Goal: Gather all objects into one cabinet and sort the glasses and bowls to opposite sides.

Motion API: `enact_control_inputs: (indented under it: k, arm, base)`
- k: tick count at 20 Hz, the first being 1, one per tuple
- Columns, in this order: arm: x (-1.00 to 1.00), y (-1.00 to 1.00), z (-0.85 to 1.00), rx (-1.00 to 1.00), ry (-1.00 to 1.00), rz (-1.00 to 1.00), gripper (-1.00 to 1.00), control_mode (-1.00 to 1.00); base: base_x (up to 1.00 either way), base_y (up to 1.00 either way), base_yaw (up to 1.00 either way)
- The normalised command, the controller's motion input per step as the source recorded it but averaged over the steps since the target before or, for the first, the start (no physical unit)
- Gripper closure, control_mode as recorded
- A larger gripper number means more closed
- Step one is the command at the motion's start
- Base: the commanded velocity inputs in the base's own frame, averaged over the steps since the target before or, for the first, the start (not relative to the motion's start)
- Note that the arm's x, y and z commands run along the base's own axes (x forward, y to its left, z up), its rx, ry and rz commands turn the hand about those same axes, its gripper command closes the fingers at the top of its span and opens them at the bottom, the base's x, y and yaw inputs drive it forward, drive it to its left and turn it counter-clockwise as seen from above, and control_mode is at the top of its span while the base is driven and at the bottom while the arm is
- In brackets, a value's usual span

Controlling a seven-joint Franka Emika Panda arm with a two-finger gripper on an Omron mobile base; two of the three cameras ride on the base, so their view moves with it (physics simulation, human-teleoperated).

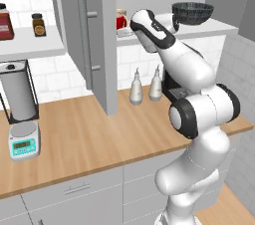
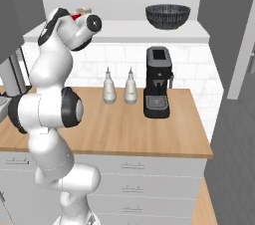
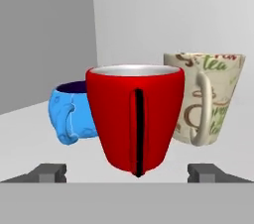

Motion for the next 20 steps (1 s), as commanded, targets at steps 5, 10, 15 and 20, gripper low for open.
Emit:
enact_control_inputs:
  k: [5,10,15,20]
  arm:
    - [-0.54,-0.1,0.45,0.0,0.09,-0.05,-1.0,-1.0]
    - [-0.95,-0.24,0.37,-0.02,0.16,-0.06,-1.0,-1.0]
    - [-1.0,-0.18,-0.09,-0.03,0.08,-0.12,-1.0,-1.0]
    - [-1.0,-0.23,-0.41,-0.01,-0.01,-0.15,-1.0,-1.0]
  base:
    - [0.0,0.0,0.0]
    - [0.0,0.0,0.0]
    - [0.0,0.0,0.0]
    - [0.0,0.0,0.0]
